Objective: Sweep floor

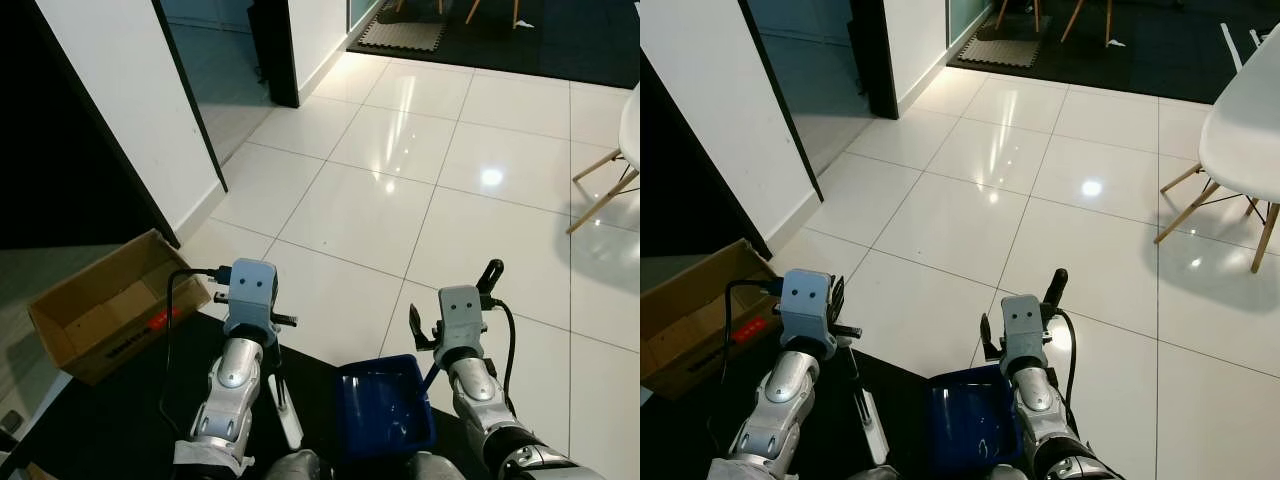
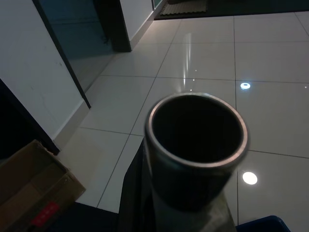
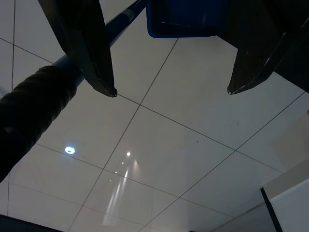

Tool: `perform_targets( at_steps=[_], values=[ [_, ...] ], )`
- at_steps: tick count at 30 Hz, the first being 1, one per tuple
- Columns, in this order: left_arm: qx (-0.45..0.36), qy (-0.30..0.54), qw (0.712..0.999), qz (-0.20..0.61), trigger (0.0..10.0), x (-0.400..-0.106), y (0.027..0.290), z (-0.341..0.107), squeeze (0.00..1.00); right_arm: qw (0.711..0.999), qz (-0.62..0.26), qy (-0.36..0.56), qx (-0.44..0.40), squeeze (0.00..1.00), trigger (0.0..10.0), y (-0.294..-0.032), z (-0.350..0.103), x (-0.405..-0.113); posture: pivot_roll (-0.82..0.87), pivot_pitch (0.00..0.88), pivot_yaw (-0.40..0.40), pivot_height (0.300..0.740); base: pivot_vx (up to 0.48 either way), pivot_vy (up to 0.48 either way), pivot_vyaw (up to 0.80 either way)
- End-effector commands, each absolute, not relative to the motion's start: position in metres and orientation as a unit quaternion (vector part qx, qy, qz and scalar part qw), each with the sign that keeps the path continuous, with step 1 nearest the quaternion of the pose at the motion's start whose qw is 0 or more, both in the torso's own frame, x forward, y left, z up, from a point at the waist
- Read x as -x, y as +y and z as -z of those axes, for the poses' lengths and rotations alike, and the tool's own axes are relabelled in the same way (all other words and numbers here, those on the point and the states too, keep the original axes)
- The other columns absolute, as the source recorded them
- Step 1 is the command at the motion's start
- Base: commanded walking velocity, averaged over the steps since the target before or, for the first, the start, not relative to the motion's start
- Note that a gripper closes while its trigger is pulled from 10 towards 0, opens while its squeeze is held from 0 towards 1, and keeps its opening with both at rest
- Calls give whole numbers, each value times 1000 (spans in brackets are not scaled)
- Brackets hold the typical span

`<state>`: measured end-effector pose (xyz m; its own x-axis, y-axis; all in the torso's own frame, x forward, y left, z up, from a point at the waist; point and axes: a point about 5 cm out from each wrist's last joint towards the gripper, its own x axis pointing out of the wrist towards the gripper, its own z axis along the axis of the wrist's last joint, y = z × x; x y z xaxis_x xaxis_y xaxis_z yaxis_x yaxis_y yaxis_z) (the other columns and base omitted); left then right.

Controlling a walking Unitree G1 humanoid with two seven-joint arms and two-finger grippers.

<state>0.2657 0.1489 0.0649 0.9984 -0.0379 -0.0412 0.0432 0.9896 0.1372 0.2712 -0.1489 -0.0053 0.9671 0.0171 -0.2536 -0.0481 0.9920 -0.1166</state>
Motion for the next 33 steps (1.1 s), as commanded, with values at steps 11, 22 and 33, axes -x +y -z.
perform_targets(
  at_steps=[11,22,33],
  values=[
    [-78,12,997,23,10000,-270,149,-67,0,989,-13,137,55,0,10000,-148,7,-271,9,21,46,740,0,0,0],
    [-78,15,997,21,10000,-270,150,-66,0,988,-16,140,57,0,10000,-148,8,-271,9,21,46,740,0,0,0],
    [-78,27,997,4,10000,-268,164,-67,0,994,37,86,51,0,10000,-172,-14,-285,17,30,39,740,0,0,0]
  ],
)
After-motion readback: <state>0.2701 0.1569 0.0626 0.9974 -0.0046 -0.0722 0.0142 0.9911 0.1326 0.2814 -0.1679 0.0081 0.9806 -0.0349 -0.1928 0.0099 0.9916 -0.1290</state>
